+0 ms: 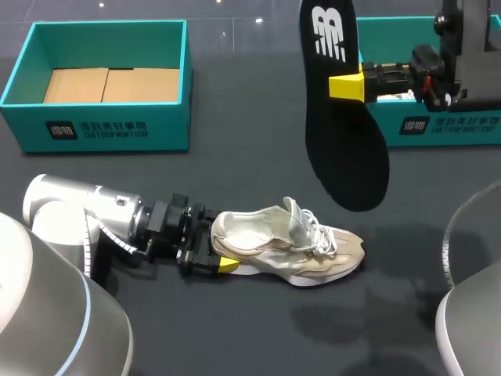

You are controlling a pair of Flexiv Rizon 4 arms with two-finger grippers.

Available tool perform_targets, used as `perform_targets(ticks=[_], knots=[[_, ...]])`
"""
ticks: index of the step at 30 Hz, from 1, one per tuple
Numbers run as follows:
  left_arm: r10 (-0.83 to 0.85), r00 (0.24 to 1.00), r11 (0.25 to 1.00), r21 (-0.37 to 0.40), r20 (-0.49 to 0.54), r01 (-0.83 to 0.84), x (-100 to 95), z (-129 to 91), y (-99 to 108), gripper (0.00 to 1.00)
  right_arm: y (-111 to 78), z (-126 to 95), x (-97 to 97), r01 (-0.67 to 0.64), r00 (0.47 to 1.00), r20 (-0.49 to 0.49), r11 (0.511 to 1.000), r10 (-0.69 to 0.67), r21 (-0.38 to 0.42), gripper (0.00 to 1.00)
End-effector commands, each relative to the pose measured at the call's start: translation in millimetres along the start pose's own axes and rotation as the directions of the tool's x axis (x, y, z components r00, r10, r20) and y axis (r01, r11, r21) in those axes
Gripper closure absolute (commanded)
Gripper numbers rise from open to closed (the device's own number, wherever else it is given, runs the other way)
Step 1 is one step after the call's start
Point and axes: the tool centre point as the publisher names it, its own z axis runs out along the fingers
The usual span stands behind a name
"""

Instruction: Take the shoe out of the shoebox, open the shoe tongue, remove and reinsert the insole, then place the shoe into the shoebox

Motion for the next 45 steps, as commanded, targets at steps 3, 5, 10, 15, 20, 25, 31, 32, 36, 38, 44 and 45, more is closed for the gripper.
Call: perform_targets(ticks=[3, 5, 10, 15, 20, 25, 31, 32, 36, 38, 44, 45], knots=[[0.01, 1.0, 0.997, -0.073, 0.018, -0.009, 7.1, -9.9, -4.3, 0.0, 0.9, 3.1, -1.8, -0.001, 1.0, -0.001, 1.0, 0.001, 0.003, 1.0], [0.014, 1.0, 0.995, -0.1, 0.016, -0.013, 9.8, -14.3, -5.5, 0.0, 0.9, 3.1, -1.8, -0.001, 1.0, -0.001, 1.0, 0.001, 0.003, 1.0], [0.027, 0.999, 0.982, -0.189, -0.019, -0.03, 12.4, -27.4, -9.7, 0.0, 0.9, 3.1, -1.8, -0.001, 1.0, -0.001, 1.0, 0.001, 0.003, 1.0], [0.034, 0.997, 0.905, -0.421, -0.072, -0.062, 14.6, -43.4, -14.8, 0.0, 0.9, 3.1, -1.8, -0.001, 1.0, -0.001, 1.0, 0.001, 0.003, 1.0], [0.034, 0.997, 0.905, -0.421, -0.072, -0.062, 14.6, -43.4, -14.8, 0.0, 0.9, 3.1, -1.8, -0.001, 1.0, -0.001, 1.0, 0.001, 0.003, 1.0], [0.034, 0.997, 0.905, -0.421, -0.072, -0.062, 14.6, -43.4, -14.8, 0.0, 0.9, 3.1, -1.8, -0.001, 1.0, -0.001, 1.0, 0.001, 0.003, 1.0], [0.034, 0.997, 0.905, -0.421, -0.072, -0.062, 14.6, -43.4, -14.8, 0.0, 0.9, 3.1, -1.8, -0.001, 1.0, -0.001, 1.0, 0.001, 0.003, 1.0], [0.034, 0.997, 0.905, -0.421, -0.072, -0.062, 14.6, -43.4, -14.8, 0.0, 0.9, 3.1, -1.8, -0.001, 1.0, -0.001, 1.0, 0.001, 0.003, 1.0], [0.005, 0.999, 0.88, -0.474, -0.044, -0.025, 13.5, -43.9, -15.3, 0.0, 0.9, 3.1, -1.8, -0.001, 1.0, -0.001, 1.0, 0.001, 0.003, 1.0], [-0.003, 1.0, 0.84, -0.542, -0.017, -0.007, 13.4, -44.6, -19.9, 0.0, 0.9, 3.1, -1.8, -0.001, 1.0, -0.001, 1.0, 0.001, 0.003, 1.0], [0.03, 1.0, 0.731, -0.681, -0.001, -0.023, 11.2, -46.9, -36.7, 0.0, 0.9, 3.1, -1.8, -0.001, 1.0, -0.001, 1.0, 0.001, 0.003, 1.0], [0.03, 1.0, 0.722, -0.692, 0.005, -0.018, 10.6, -46.8, -38.9, 0.0, 0.9, 3.1, -1.8, -0.001, 1.0, -0.001, 1.0, 0.001, 0.003, 1.0]])
